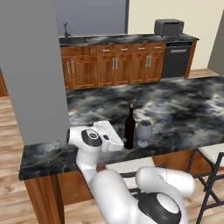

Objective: There is a wine glass and glass cup on the dining counter. Place the wine bottle next to the wine glass and the juice bottle next to the glass cup.

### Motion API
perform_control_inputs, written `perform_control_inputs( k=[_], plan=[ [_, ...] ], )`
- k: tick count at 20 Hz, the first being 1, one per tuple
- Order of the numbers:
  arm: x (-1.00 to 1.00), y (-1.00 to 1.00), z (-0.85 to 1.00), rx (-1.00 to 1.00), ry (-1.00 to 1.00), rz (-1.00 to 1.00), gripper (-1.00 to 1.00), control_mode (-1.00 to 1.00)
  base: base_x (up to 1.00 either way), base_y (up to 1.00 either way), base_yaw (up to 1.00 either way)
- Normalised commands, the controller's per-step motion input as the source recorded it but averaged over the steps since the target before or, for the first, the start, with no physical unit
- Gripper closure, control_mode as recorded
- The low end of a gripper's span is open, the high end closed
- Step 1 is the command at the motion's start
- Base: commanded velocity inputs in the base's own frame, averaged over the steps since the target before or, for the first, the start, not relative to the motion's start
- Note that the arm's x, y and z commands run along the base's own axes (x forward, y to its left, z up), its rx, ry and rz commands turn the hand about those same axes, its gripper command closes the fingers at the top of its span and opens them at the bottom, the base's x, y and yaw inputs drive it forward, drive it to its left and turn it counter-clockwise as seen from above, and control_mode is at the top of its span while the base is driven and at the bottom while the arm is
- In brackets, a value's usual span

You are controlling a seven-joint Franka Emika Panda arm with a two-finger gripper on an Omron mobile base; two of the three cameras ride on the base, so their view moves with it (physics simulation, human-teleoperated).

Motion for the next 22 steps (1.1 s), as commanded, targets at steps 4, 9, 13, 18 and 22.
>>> perform_control_inputs(
  k=[4,9,13,18,22],
  plan=[
    [-0.52,0.00,0.27,0.11,0.13,0.34,-1.00,-1.00,0.00,0.00,0.00],
    [-0.55,-0.03,0.23,0.03,0.12,0.43,-1.00,-1.00,0.00,0.00,0.00],
    [-0.59,-0.05,0.19,0.06,0.10,0.41,-1.00,-1.00,0.00,0.00,0.00],
    [-0.51,-0.09,0.30,0.21,0.20,0.28,-1.00,-1.00,0.00,0.00,0.00],
    [-0.39,-0.06,0.29,0.23,0.29,0.16,-1.00,-1.00,0.00,0.00,0.00]
  ],
)
